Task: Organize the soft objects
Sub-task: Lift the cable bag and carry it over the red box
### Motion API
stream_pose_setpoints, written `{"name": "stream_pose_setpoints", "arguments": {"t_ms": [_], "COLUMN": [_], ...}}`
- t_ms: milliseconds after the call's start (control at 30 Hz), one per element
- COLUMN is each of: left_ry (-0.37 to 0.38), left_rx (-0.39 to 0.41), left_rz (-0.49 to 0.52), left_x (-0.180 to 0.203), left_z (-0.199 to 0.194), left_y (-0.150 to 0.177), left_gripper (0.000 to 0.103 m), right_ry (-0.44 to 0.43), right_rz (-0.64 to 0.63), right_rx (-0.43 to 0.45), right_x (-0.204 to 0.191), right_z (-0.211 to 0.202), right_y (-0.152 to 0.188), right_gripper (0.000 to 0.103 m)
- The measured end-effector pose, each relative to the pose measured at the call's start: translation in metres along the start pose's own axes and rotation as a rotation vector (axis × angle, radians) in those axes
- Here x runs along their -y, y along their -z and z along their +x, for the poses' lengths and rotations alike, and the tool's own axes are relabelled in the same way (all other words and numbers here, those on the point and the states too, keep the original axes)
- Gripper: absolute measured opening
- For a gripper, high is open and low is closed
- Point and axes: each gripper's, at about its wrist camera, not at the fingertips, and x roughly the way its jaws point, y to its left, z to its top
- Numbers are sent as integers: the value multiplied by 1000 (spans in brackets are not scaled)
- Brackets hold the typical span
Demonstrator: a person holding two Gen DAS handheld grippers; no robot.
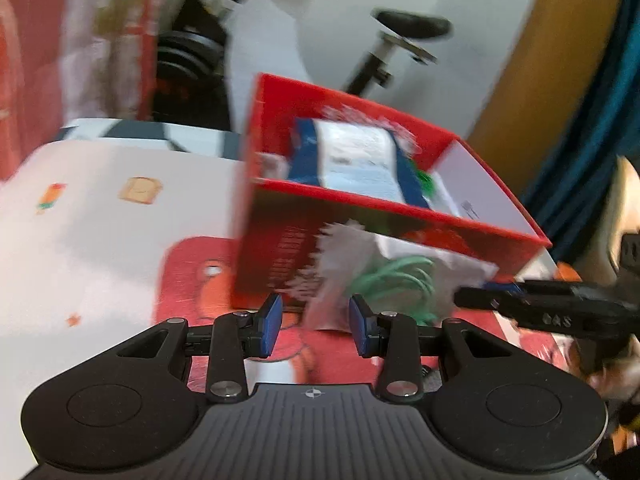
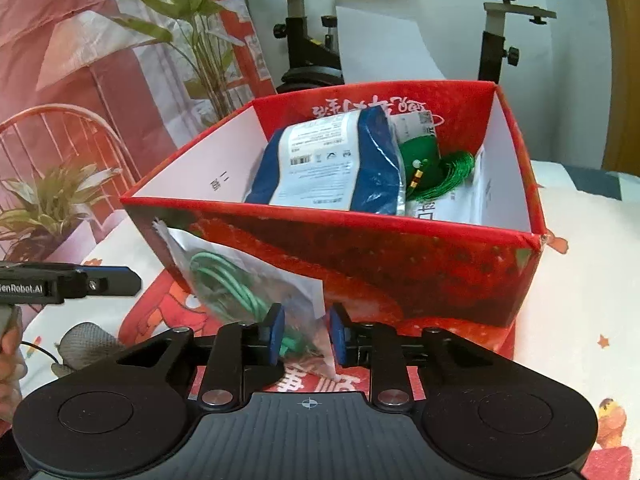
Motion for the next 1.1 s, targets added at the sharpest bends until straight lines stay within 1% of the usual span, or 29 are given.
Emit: {"name": "stream_pose_setpoints", "arguments": {"t_ms": [67,167,233,300,467,533,600,667,833,900,967,1000,1033,1067,1100], "left_ry": [12,4,15,32,75,76,87,97,100,105,92,88,88,90,96], "left_rx": [-39,-62,-69,-76,-109,-118,-117,-119,-121,-123,-126,-127,-130,-133,-136], "left_rz": [48,93,85,76,84,96,98,102,108,115,139,149,154,154,152], "left_x": [4,4,2,1,7,11,13,14,15,17,22,24,25,26,26], "left_z": [11,22,27,32,45,50,51,52,52,53,53,53,53,52,52], "left_y": [-3,-9,-13,-17,-18,-16,-15,-14,-15,-15,-14,-14,-13,-13,-13], "left_gripper": [38,39,40,45,46,47,54,56,55,54,53,51,49,44,44], "right_ry": [-6,-8,-7,-5,-9,-6,-6,-7,-6,-2,-3,-5,-5,-3,0], "right_rz": [19,31,36,40,32,29,34,44,40,40,40,37,32,27,25], "right_rx": [2,8,8,6,-1,-2,-1,-1,-3,-3,-2,-3,-2,0,3], "right_x": [3,4,4,4,4,4,6,8,5,3,2,1,0,0,-1], "right_z": [0,0,1,1,1,0,0,1,4,5,4,4,3,2,1], "right_y": [1,3,5,6,9,10,10,11,13,14,14,13,13,13,13], "right_gripper": [24,25,25,25,25,25,25,25,25,25,22,19,19,19,19]}}
